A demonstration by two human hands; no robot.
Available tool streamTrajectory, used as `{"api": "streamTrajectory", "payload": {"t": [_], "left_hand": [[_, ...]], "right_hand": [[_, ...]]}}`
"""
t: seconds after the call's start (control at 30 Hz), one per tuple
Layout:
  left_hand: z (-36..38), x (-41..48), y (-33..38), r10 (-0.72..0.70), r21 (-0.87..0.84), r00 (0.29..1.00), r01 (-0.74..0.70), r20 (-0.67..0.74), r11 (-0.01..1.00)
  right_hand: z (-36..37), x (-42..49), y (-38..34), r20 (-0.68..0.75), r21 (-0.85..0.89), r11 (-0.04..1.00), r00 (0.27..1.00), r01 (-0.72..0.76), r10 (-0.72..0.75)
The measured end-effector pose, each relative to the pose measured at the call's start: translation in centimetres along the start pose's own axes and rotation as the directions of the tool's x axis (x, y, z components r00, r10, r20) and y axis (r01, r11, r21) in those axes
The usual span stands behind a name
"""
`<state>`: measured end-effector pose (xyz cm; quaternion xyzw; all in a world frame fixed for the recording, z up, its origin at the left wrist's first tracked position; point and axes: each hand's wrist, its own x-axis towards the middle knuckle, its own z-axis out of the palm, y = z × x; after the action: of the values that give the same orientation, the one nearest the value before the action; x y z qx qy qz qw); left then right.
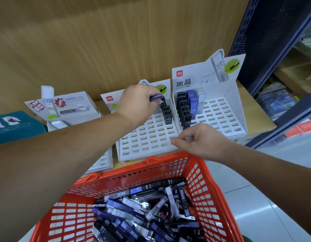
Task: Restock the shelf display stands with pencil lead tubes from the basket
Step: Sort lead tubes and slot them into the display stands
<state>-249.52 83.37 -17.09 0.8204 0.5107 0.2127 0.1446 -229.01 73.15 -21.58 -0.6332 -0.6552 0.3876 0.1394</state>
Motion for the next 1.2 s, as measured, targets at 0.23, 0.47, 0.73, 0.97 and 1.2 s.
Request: {"api": "streamTrajectory", "payload": {"t": [0.23, 0.47, 0.73, 0.97, 1.2], "left_hand": [[0.8, 0.2, -0.3, 0.032, 0.015, 1.000, -0.032, 0.002, 0.999], [0.5, 0.3, -1.0, 0.126, 0.085, 0.992, -0.127, 0.020, 0.988], [0.7, 1.1, -0.4, 0.033, 0.178, 0.990, -0.057, 0.137, 0.982], [-0.5, 1.1, 0.4, -0.082, -0.036, 0.958, 0.095, 0.274, 0.995], [-2.7, -1.5, 1.0, -0.287, -0.499, 0.812, 0.549, 0.508, 0.670]], "right_hand": [[1.0, -0.6, -1.0, -0.200, -0.224, 0.974, 0.980, -0.032, -0.013], [1.1, 0.3, -1.1, -0.113, -0.423, 0.906, 0.991, 0.010, -0.064], [0.1, 0.8, -1.4, -0.094, -0.405, 0.914, 0.995, -0.013, -0.028], [-0.5, 0.9, -1.9, -0.047, -0.313, 0.949, 0.999, -0.037, 0.024], [-1.4, 1.1, -3.4, -0.073, 0.327, 0.945, 0.997, 0.004, 0.021]]}}
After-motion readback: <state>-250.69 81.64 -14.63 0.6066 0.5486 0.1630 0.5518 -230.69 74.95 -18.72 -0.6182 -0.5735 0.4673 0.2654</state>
